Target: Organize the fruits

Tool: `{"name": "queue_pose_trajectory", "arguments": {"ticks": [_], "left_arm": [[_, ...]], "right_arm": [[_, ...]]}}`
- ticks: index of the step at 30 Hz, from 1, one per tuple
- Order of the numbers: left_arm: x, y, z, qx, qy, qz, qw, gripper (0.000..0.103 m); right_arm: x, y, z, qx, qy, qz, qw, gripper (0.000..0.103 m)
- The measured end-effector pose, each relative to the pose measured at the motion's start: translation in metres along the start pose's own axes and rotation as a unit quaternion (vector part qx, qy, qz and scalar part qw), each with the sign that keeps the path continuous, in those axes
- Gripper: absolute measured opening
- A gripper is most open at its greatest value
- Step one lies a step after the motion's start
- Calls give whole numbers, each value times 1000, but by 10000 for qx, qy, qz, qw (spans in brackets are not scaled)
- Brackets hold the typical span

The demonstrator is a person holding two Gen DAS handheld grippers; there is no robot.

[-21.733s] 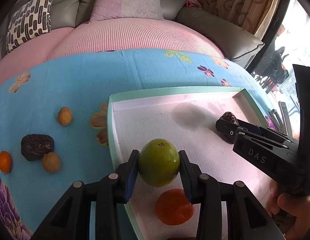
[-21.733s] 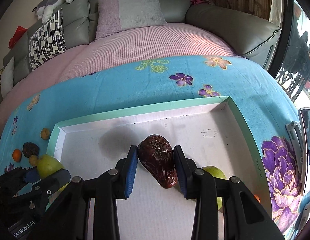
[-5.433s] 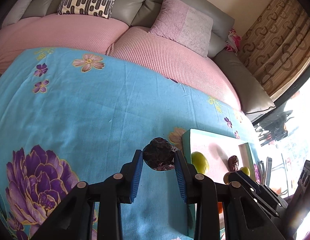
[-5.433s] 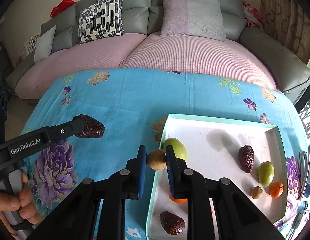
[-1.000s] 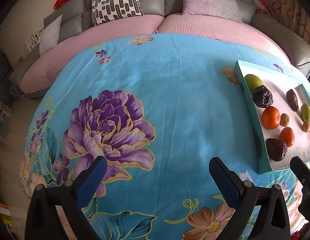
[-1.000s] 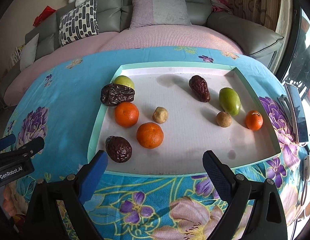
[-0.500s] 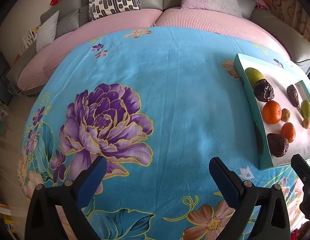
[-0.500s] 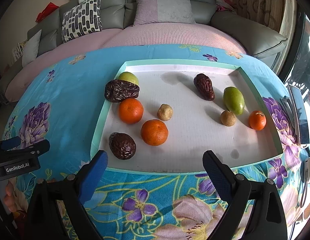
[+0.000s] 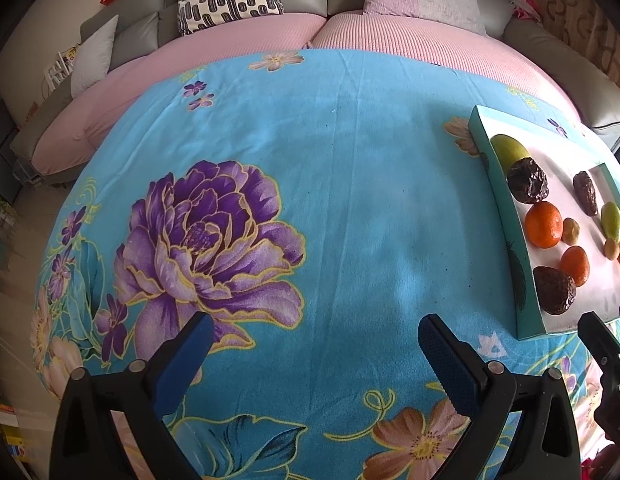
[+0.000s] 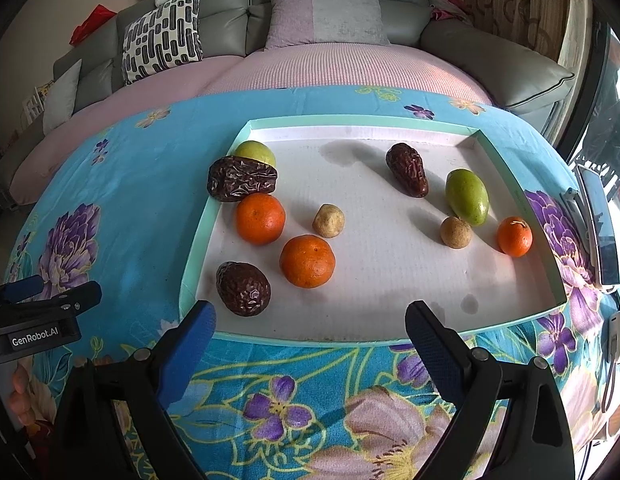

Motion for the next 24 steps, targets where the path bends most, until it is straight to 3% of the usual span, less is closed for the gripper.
{"name": "queue_pose_trajectory", "arguments": {"ticks": [24], "left_arm": [[0, -1, 1, -30, -6, 16, 10000, 103]], "right_arm": [[0, -2, 1, -57, 21, -5, 10000, 96]]}}
Point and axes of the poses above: each gripper's, at about its wrist camera, not at the fingertips, and y roughly against the way its jaws point, x to its right, z to its underside, the point moved 2 cm from there along -y, roughly the way its jaws point, and after that the axes turned 1 degree about z, right-handed, at the moved point
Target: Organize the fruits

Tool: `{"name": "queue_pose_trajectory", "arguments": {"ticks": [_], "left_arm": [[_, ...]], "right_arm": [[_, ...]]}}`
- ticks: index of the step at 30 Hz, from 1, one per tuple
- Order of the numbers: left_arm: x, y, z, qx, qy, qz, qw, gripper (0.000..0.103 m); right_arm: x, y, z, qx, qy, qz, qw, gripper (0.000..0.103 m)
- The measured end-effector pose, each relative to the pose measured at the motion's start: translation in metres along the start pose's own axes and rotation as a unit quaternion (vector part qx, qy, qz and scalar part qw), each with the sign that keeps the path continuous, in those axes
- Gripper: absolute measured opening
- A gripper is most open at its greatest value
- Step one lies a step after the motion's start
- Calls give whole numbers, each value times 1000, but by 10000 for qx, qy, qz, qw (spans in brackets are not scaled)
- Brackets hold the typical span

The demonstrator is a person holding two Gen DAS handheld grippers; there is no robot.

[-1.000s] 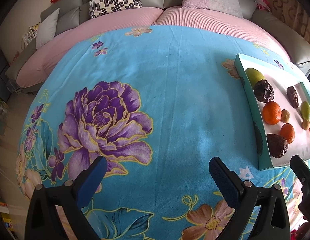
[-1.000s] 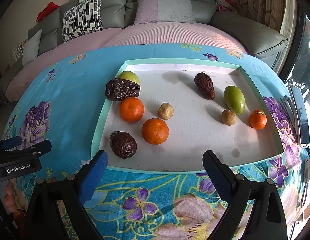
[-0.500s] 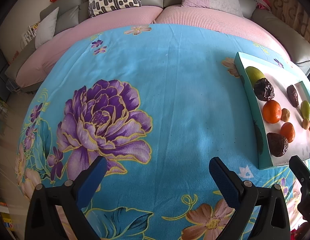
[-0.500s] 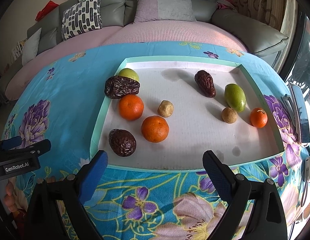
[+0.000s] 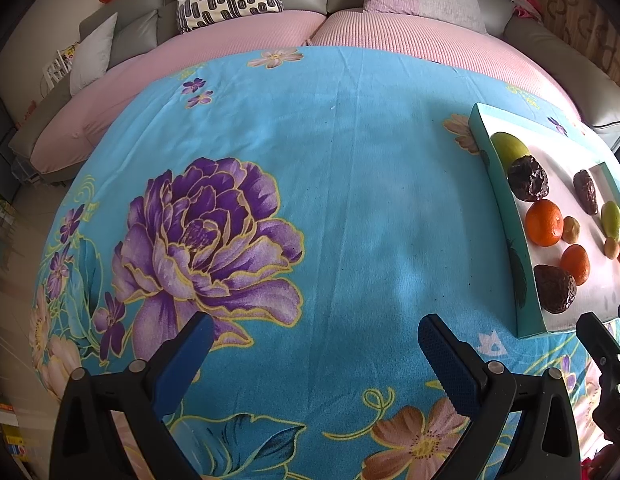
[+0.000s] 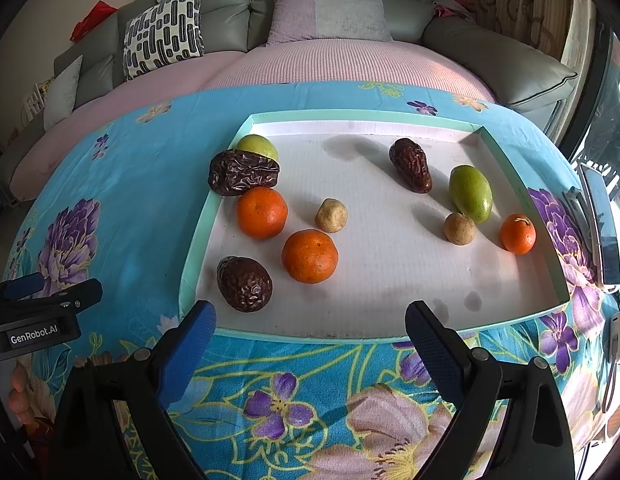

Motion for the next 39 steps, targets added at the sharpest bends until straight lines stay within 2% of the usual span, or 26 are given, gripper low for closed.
{"name": "queue_pose_trajectory", "arguments": {"ticks": [39], "left_arm": [[1, 2, 1, 74, -130, -197, 9997, 103]], "right_arm": [[0, -3, 2, -95, 37, 0, 9999, 96]]}}
Point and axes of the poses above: each gripper's, at about its wrist camera, not at the fingertips, and y roughly against the way its jaws point, x to its right, z to its underside, the point moved 2 cm from there along -y, roughly the way its jaws point, and after that the axes turned 1 degree about z, right-handed, at the moved point
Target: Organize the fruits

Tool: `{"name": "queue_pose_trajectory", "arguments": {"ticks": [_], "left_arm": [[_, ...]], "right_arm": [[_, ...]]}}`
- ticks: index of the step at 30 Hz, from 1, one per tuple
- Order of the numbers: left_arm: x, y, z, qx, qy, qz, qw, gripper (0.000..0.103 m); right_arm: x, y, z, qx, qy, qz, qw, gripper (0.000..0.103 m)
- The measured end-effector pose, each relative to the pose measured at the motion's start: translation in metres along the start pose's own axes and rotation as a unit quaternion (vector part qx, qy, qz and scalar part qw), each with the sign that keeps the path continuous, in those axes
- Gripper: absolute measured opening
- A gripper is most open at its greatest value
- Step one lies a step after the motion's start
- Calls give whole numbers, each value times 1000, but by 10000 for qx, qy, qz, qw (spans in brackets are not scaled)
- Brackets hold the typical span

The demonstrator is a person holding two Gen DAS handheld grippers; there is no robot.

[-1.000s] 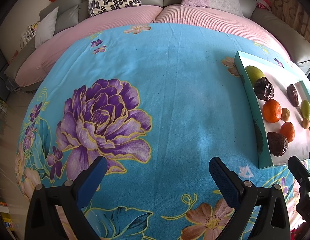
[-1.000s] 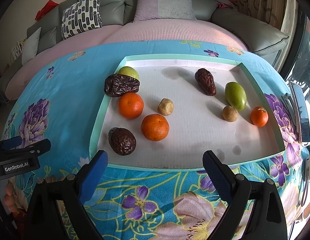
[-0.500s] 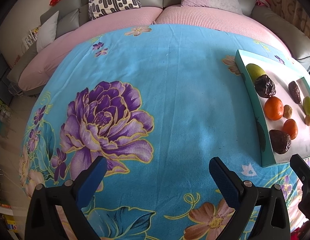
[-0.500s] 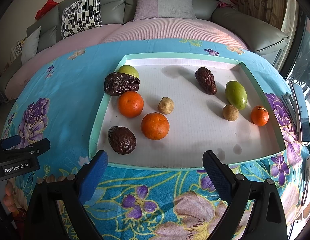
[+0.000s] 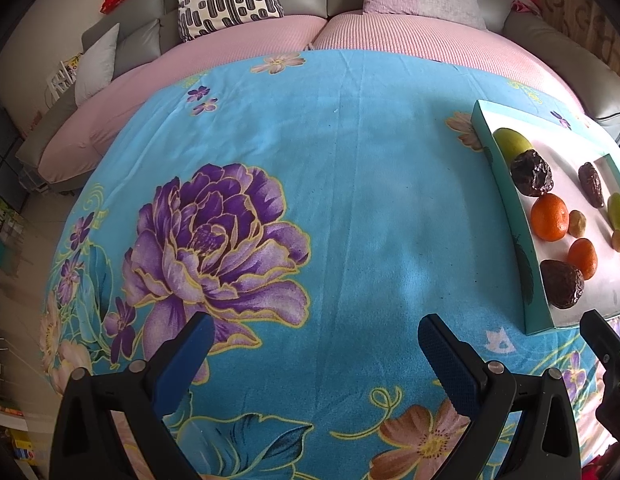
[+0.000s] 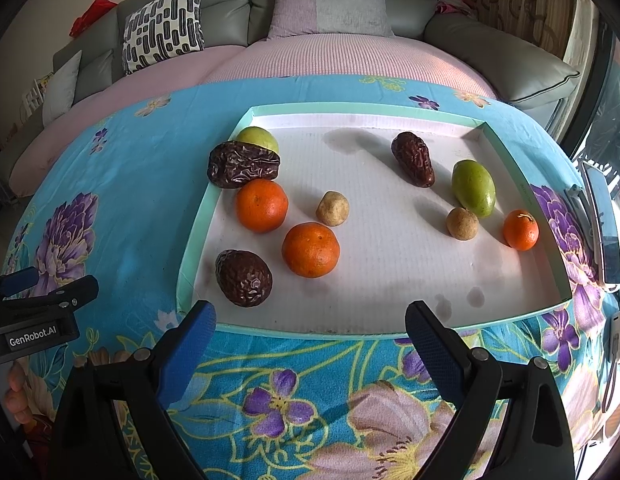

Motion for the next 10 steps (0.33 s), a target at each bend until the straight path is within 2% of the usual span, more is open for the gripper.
{"name": "queue_pose_trajectory", "arguments": {"ticks": [10], "left_arm": [[0, 0, 0, -18, 21, -1, 10000, 103]], "right_arm": [[0, 0, 0, -6, 3, 1, 10000, 96]]}}
Point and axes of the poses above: each gripper's, at about its wrist camera, not at the fingertips, and y roughly against the way its jaws point, x to its right, z to its underside, the point moved 2 cm from there along -y, roughly the way its jaws point, and after that the axes turned 1 degree about z, right-handed, at the moved point
